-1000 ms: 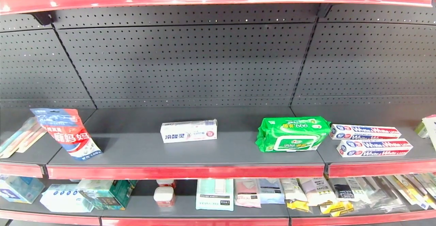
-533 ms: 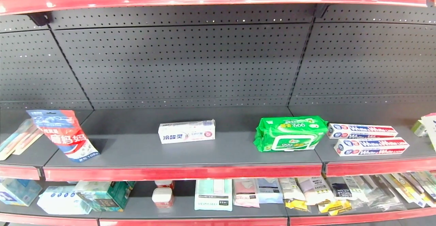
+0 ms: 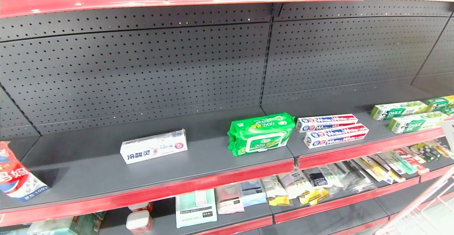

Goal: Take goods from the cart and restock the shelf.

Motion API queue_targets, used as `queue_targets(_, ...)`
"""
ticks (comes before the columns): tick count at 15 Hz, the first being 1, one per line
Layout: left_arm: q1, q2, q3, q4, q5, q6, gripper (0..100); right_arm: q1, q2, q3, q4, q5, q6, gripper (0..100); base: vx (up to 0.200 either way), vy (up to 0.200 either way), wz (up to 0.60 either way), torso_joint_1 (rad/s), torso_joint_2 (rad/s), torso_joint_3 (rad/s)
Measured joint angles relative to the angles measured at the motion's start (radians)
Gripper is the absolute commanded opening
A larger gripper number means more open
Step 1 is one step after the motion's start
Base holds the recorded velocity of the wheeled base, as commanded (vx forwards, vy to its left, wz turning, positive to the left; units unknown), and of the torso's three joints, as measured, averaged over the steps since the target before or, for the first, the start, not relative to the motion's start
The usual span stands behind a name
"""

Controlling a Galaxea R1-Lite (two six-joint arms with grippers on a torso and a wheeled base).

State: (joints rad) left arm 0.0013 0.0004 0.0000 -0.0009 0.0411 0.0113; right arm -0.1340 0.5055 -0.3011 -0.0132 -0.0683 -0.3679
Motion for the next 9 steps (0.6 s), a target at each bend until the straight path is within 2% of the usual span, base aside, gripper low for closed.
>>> queue_targets(2, 0.0, 0.004, 0.0, -0.001, -0.002, 0.016, 100, 0.005, -0.006, 0.01, -0.004, 0.021, 0.061, 0, 0.0, 0.0, 0.0, 0.0, 0.0, 0.0)
queue_targets(5, -0.003, 0.019, -0.014, 0.0, -0.026, 0.021, 100, 0.036, -0.046, 0.006, -0.007, 0.15, 0.197, 0, 0.0, 0.0, 0.0, 0.0, 0.0, 0.0)
queue_targets(7, -0.003, 0.086, -0.111, -0.007, -0.034, -0.014, 100, 0.044, -0.082, 0.008, -0.007, 0.189, 0.217, 0, 0.0, 0.0, 0.0, 0.0, 0.0, 0.0)
queue_targets(9, 0.0, 0.254, -0.255, -0.021, -0.02, -0.063, 100, 0.044, -0.126, 0.034, -0.005, 0.189, 0.222, 0, 0.0, 0.0, 0.0, 0.0, 0.0, 0.0)
